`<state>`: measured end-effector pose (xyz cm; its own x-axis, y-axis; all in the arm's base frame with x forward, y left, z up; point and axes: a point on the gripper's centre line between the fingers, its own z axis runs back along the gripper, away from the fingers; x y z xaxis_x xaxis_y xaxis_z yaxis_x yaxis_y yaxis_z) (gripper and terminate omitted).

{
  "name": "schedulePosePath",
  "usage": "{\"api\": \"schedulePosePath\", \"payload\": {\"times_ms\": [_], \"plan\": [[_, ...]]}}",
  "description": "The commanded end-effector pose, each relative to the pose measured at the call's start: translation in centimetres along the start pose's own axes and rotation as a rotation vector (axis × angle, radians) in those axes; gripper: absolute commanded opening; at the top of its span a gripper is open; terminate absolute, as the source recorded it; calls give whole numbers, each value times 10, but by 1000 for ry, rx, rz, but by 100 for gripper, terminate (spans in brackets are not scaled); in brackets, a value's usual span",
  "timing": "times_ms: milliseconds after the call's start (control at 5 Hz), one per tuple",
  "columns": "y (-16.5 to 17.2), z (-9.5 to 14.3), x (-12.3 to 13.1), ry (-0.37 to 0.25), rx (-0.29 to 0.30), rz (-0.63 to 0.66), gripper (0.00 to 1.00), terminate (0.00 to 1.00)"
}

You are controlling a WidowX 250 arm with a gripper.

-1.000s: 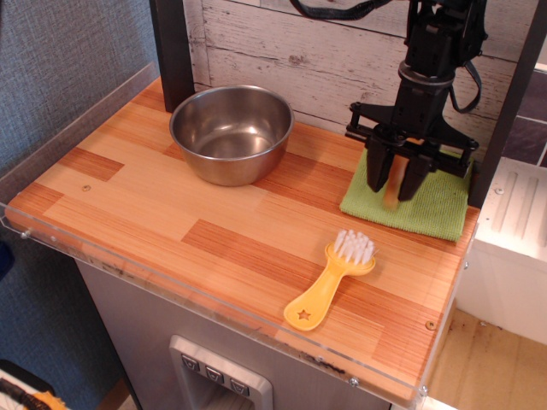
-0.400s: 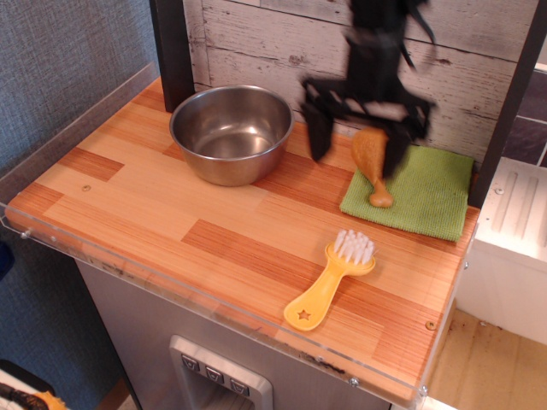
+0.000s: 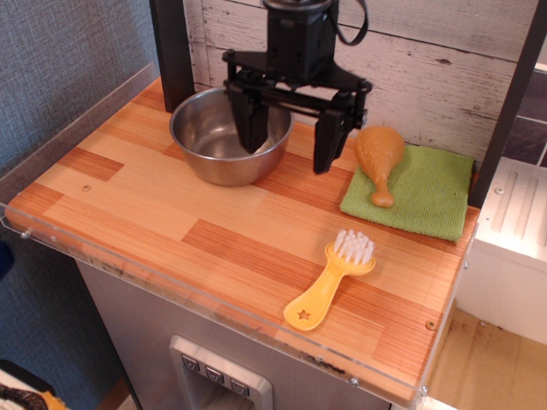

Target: Move the drumstick and place on towel

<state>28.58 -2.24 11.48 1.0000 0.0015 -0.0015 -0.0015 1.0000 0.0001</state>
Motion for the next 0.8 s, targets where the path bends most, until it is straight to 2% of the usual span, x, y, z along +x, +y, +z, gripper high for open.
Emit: {"api": "schedulePosePath", "payload": {"times_ms": [0,400,600], "plan": [[16,16,-17,-57,85,23,100,0],[16,16,-17,-57,85,23,100,0],[16,16,-17,-57,85,23,100,100]]}}
